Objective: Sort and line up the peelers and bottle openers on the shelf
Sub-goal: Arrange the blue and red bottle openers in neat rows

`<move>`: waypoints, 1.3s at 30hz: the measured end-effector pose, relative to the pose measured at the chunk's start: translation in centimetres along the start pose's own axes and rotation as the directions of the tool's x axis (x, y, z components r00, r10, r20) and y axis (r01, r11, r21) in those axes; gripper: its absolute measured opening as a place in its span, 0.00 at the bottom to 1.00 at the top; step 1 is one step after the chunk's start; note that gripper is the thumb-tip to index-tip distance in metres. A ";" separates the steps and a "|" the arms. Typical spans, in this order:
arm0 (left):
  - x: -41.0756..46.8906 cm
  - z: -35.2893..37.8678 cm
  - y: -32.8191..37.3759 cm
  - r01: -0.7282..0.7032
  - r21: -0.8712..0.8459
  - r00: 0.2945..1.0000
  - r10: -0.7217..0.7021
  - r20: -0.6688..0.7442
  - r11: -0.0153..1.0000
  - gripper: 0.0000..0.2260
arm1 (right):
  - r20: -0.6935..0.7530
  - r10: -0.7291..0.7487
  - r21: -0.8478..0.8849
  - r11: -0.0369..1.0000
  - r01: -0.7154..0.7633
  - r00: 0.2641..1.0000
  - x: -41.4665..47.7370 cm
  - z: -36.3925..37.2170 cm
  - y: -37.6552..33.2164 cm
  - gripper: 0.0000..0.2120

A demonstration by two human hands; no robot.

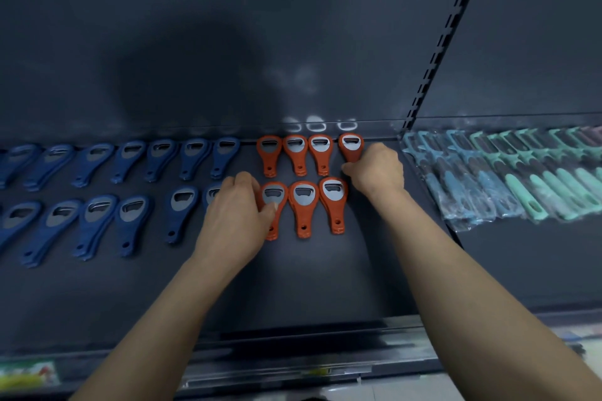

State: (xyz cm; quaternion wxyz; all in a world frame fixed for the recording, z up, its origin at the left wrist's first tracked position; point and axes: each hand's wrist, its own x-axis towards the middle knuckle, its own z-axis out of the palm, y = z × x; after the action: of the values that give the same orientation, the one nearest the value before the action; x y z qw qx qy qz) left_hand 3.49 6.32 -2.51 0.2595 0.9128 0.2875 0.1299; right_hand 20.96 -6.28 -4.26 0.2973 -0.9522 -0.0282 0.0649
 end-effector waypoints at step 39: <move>9.2 -1.2 -1.4 0.599 -0.686 0.800 -0.279 0.531 0.412 0.07 | 0.023 -0.022 0.191 0.981 0.017 0.999 -6.4 2.1 -8.3 0.17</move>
State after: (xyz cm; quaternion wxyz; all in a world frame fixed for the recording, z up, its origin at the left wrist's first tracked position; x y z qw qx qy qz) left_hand 9.75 13.22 -1.46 0.7276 0.5742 0.3749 0.0187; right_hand 14.24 1.10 -0.60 0.3874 -0.9181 -0.0349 0.0764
